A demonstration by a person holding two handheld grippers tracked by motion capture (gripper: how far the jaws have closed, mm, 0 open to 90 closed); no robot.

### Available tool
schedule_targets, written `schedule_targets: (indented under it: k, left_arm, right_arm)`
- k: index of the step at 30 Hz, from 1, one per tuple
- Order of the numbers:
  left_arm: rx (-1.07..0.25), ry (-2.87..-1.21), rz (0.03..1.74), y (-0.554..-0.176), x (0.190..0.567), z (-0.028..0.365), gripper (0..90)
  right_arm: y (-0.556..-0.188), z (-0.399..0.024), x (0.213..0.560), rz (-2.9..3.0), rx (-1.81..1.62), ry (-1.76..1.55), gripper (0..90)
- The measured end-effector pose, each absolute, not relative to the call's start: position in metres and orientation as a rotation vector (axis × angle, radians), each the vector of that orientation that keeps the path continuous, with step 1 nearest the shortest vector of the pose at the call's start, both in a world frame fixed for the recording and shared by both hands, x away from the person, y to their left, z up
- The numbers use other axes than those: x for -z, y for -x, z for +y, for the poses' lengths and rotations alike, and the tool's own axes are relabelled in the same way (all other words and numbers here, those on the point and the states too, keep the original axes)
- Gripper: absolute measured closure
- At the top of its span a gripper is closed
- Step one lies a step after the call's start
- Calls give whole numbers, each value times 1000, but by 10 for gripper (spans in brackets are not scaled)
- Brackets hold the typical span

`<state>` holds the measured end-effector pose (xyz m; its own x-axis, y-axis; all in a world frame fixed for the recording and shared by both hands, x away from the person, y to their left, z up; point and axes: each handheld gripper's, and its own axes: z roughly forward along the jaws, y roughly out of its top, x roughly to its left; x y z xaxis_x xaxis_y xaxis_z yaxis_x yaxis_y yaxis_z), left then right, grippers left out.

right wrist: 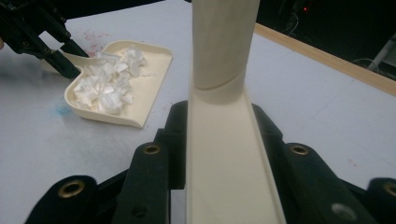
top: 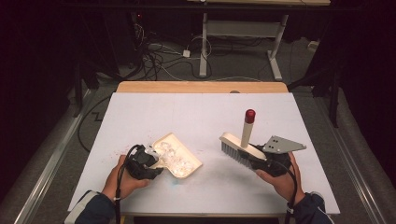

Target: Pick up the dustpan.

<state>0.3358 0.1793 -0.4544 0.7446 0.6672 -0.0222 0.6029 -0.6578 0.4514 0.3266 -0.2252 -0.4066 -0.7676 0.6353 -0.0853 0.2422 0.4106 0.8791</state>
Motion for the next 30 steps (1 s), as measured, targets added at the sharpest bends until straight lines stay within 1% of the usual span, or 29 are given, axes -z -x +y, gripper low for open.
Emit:
schedule_targets:
  k: [7,21,30]
  left_arm:
    - [-211,-2500,967,-337,450,181,635]
    - [-222,-2472,992,-337,446,188,636]
    - [-243,-2456,1022,-338,445,193,636]
  right_arm:
    - [-323,-241,404,2262,-1302,-776,673]
    - [-315,-259,405,2307,-1273,-795,673]
    - [-311,-260,403,2319,-1272,-795,673]
